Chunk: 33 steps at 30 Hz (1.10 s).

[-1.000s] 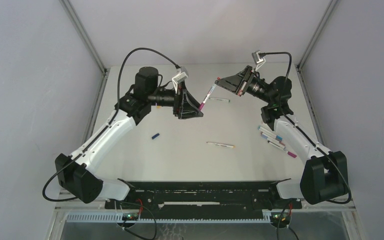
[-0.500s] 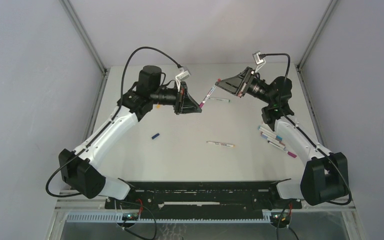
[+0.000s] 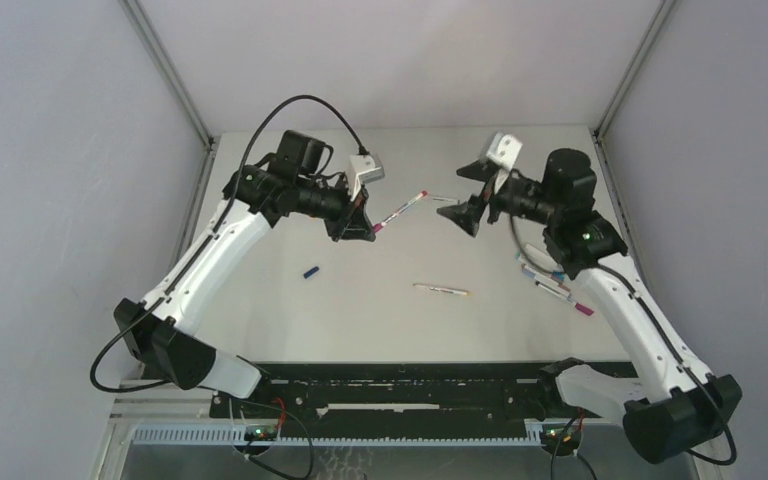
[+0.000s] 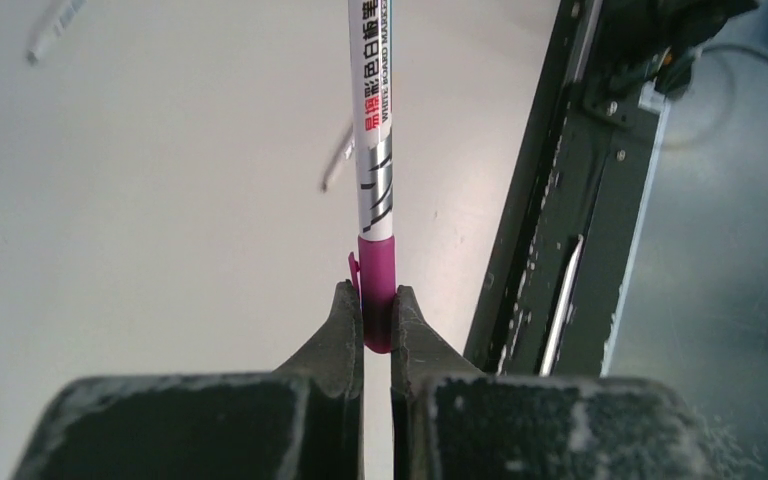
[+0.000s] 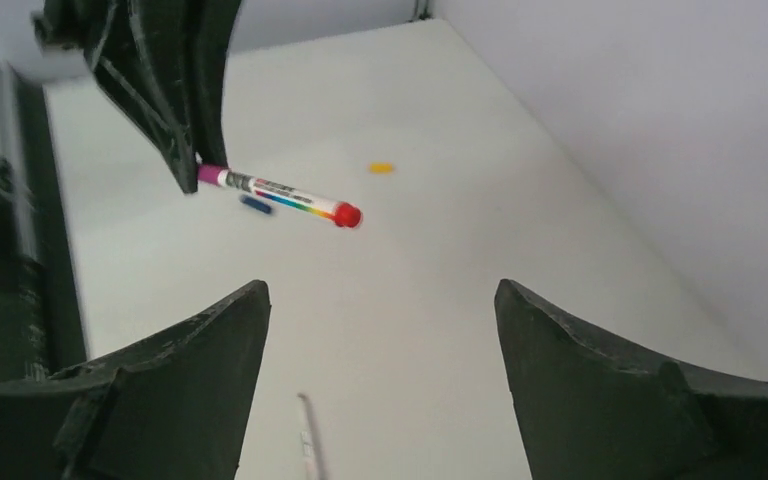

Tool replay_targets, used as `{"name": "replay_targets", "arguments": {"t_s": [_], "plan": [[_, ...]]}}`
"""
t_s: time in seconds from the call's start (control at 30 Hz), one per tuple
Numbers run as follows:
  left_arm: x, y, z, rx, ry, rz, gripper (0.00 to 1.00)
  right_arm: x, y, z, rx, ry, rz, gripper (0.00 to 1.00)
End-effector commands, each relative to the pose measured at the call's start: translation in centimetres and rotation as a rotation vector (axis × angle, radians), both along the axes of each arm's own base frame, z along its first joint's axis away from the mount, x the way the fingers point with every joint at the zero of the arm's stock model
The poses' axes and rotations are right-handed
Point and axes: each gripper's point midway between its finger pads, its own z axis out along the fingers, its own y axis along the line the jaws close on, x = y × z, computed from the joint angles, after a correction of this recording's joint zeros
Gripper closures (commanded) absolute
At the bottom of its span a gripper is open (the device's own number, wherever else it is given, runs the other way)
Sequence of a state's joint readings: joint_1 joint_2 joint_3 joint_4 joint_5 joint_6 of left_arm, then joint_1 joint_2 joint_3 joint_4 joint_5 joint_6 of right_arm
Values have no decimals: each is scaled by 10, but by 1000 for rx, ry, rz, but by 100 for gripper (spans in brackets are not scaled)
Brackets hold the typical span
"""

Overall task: Open the pen caps
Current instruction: Pick up the pen from the center of the board.

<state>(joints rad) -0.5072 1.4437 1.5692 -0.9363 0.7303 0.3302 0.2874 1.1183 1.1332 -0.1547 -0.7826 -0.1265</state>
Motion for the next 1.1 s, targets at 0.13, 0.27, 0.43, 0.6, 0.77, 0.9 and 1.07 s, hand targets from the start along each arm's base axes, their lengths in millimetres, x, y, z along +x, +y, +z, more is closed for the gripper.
{"name": "replay_targets", "arguments": {"t_s": [0.13, 0.27, 0.43, 0.6, 0.77, 0.9, 1.07], "plan": [[-10, 21, -29, 141, 51, -16, 100, -30, 24, -57, -605, -399, 114, 18], [-16, 13, -34, 133, 103, -57, 100, -33, 46, -68, -666, -472, 108, 20], [-27, 9, -45, 172, 139, -116, 100, -24, 60, -92, -771, -602, 36, 21], [-32, 8, -53, 195, 156, -146, 100, -25, 66, -110, -806, -667, 37, 23], [-42, 7, -59, 229, 197, -203, 100, -31, 72, -124, -808, -676, 77, 33], [-46, 6, -67, 256, 222, -225, 100, -36, 77, -138, -817, -688, 112, 42], [-48, 5, -66, 250, 222, -241, 100, -44, 83, -151, -812, -666, 164, 61]]}}
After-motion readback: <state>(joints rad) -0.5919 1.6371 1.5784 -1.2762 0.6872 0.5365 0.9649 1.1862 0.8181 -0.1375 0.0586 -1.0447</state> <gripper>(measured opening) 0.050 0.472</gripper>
